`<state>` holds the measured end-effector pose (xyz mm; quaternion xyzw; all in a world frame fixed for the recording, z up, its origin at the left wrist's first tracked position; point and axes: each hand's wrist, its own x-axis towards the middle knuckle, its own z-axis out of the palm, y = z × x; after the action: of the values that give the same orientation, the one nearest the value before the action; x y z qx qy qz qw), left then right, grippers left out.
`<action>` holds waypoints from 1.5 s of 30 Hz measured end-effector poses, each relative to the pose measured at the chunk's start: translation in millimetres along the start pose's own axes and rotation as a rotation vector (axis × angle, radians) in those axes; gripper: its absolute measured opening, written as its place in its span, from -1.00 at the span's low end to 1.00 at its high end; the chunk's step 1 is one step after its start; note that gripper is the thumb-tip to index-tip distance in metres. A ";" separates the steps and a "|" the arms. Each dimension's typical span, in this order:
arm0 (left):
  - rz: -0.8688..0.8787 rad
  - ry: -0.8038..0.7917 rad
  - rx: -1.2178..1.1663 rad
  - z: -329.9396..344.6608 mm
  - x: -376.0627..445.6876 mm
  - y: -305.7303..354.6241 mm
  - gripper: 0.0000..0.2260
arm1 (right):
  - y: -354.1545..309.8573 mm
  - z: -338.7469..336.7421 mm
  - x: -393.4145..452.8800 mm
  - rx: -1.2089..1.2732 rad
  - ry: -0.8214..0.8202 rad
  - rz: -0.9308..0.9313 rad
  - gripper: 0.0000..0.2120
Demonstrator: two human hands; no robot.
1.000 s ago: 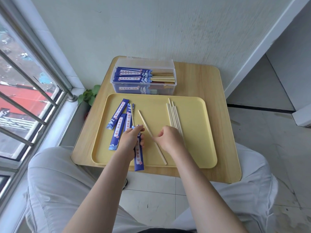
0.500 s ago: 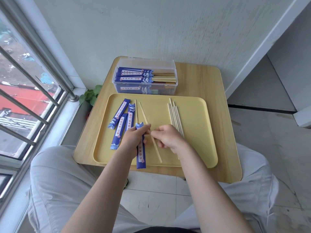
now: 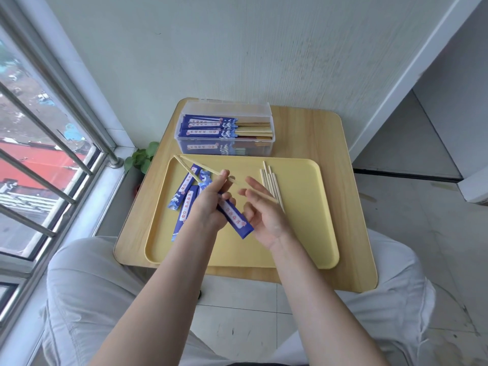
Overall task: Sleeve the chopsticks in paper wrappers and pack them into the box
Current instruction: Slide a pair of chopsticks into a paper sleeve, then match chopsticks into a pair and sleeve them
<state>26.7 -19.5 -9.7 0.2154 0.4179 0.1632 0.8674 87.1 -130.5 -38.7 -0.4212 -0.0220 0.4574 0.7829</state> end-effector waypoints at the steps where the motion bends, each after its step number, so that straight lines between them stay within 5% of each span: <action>1: -0.013 0.019 0.029 -0.8 0.7 -3.5 -0.93 | -0.6 2.3 1.9 0.042 0.045 -0.010 -0.80; 7: -0.026 0.008 0.234 -4.3 1.0 -19.3 -0.89 | -1.1 8.2 4.5 0.033 0.236 -0.036 -0.87; 13: -0.038 0.014 0.625 -14.5 -3.5 -7.2 -0.39 | -27.9 -9.8 9.1 0.126 0.442 -0.224 -0.80; 18: -0.051 -0.034 0.813 -26.0 -3.5 -5.0 -0.24 | -44.7 -17.4 12.1 0.081 0.598 -0.307 -0.73; 31: -0.112 -0.192 1.187 -24.3 -6.3 -10.3 -0.21 | -43.1 -15.0 9.0 -0.403 0.528 -0.344 -0.72; 45: 0.077 -0.127 1.158 -11.6 -2.8 -14.1 -0.35 | -23.0 12.1 -0.6 -0.871 0.208 0.023 -0.82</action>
<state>17.3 -30.1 -21.6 0.6788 0.3781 -0.0739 0.6252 97.7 -128.4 -15.0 -0.7555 -0.1292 0.3696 0.5253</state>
